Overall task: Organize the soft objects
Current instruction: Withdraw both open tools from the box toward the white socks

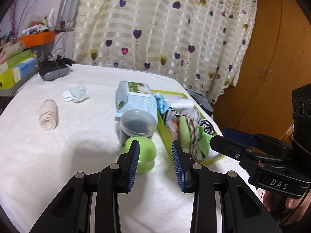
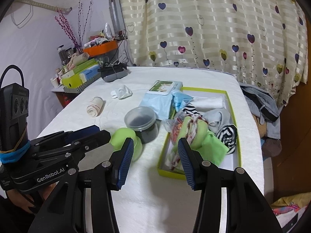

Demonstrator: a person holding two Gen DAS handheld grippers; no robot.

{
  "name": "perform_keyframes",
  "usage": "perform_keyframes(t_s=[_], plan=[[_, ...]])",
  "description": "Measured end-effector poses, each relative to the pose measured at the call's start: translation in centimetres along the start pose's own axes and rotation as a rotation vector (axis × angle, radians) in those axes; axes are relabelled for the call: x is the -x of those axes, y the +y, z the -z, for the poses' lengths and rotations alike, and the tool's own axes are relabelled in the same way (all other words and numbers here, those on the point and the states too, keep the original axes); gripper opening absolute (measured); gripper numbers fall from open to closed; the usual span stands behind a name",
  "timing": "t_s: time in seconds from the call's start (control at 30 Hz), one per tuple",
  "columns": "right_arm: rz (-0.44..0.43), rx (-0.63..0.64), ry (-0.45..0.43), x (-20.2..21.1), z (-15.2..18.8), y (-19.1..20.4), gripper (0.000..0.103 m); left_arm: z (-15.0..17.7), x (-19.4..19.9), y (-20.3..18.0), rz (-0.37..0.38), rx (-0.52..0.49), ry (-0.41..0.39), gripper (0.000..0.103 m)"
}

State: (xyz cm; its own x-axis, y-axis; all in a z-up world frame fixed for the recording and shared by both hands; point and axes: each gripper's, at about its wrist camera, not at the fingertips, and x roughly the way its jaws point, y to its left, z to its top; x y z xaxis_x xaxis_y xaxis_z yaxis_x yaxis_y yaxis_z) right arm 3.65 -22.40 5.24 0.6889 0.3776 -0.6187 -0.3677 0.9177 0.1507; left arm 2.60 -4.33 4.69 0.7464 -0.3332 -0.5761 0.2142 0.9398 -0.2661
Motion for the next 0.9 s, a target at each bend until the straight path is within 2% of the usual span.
perform_keyframes(t_s=[0.37, 0.9], plan=[[-0.021, 0.06, 0.018, -2.7, -1.6, 3.1, 0.05, -0.4, 0.4, 4.7, -0.059, 0.072, -0.013, 0.033], [-0.099, 0.165, 0.04, -6.5, -3.7, 8.8, 0.05, -0.8, 1.7, 11.4, -0.149, 0.167, -0.039, 0.042]])
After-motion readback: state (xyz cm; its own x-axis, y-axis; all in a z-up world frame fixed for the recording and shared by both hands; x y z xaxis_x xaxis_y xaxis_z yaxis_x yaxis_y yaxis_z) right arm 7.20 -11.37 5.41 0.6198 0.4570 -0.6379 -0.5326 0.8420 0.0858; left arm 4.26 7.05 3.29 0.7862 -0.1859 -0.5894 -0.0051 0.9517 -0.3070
